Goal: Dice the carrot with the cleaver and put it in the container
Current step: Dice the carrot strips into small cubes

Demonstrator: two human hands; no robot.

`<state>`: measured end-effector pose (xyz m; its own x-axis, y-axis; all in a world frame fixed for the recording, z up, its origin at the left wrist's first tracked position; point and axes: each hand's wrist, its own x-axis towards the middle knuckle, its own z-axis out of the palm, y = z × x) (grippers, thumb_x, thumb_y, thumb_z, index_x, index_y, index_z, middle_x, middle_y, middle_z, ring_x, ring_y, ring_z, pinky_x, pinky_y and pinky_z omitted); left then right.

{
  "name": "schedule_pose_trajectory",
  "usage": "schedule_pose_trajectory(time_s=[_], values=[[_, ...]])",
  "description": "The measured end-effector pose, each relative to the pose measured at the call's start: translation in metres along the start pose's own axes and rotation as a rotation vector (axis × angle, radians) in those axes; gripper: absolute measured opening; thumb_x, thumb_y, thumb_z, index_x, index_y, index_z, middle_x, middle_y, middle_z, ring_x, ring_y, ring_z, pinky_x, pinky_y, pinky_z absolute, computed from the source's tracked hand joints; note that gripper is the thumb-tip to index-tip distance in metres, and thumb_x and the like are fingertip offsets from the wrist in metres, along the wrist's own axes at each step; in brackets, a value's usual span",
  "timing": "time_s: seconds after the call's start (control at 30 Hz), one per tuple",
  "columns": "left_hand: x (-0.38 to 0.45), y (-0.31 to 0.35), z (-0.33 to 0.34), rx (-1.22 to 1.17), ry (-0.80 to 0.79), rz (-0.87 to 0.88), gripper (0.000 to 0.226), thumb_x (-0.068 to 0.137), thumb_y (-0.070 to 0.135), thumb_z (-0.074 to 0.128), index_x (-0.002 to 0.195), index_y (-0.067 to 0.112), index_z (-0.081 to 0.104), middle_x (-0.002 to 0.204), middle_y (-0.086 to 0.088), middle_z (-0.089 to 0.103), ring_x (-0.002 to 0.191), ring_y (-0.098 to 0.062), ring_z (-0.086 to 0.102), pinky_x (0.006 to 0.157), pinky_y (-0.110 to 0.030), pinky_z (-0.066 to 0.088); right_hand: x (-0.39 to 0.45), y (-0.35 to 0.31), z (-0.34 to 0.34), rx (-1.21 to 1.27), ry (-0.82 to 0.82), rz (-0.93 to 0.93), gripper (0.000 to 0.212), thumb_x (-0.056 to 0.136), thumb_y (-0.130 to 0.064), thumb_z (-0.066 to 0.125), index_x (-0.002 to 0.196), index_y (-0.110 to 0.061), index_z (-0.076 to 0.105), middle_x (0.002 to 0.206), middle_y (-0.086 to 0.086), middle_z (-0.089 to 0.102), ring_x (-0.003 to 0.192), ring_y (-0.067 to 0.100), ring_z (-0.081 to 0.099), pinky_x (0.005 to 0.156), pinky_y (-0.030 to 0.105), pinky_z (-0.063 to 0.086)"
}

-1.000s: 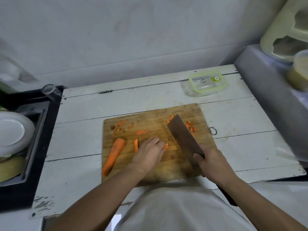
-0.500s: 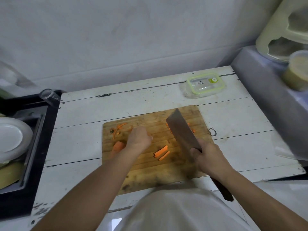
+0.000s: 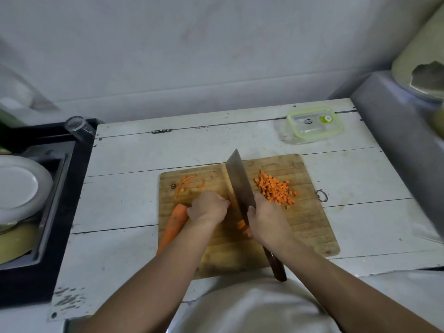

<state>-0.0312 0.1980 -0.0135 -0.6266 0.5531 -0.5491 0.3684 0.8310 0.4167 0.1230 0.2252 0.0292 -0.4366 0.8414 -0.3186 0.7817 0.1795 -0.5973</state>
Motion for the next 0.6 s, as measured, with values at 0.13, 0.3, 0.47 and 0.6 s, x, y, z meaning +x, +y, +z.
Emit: schedule_pose_trajectory(time_s=[0.13,0.3,0.47,0.6], values=[[-0.006,0.005,0.001,-0.006,0.033,-0.032,0.024,0.097,0.045,0.062,0.076,0.036,0.07,0.102,0.005,0.07,0.112,-0.027,0.056,0.099,-0.047,0.037,0.004,-0.003,0.006,-0.003,0.002,0.011,0.016,0.103,-0.025,0.045,0.112,-0.015,0.054,0.084,0.005,0.067,0.069,0.021,0.07,0.063,0.041,0.062],[-0.011,0.009,0.004,0.015,0.06,-0.046,0.019,0.098,0.045,0.06,0.096,0.036,0.077,0.105,0.005,0.065,0.117,-0.026,0.049,0.097,-0.047,0.032,0.005,-0.006,0.009,-0.038,0.006,-0.006,0.013,0.103,-0.021,0.047,0.108,-0.013,0.055,0.081,0.004,0.067,0.066,0.02,0.07,0.06,0.038,0.061],[-0.011,0.009,0.005,-0.001,0.066,-0.04,0.019,0.097,0.045,0.06,0.093,0.037,0.077,0.104,0.005,0.066,0.116,-0.025,0.048,0.087,-0.045,0.027,0.008,-0.007,0.011,-0.092,0.015,-0.028,0.014,0.102,-0.02,0.047,0.107,-0.013,0.057,0.08,0.003,0.067,0.065,0.018,0.069,0.058,0.036,0.061],[-0.015,0.006,0.005,-0.017,0.088,0.009,0.021,0.098,0.044,0.058,0.091,0.036,0.077,0.1,0.007,0.067,0.114,-0.025,0.05,0.096,-0.049,0.033,0.013,-0.012,-0.002,0.027,-0.028,0.024,0.018,0.103,-0.02,0.046,0.116,-0.014,0.057,0.082,0.003,0.068,0.06,0.013,0.07,0.053,0.027,0.059]])
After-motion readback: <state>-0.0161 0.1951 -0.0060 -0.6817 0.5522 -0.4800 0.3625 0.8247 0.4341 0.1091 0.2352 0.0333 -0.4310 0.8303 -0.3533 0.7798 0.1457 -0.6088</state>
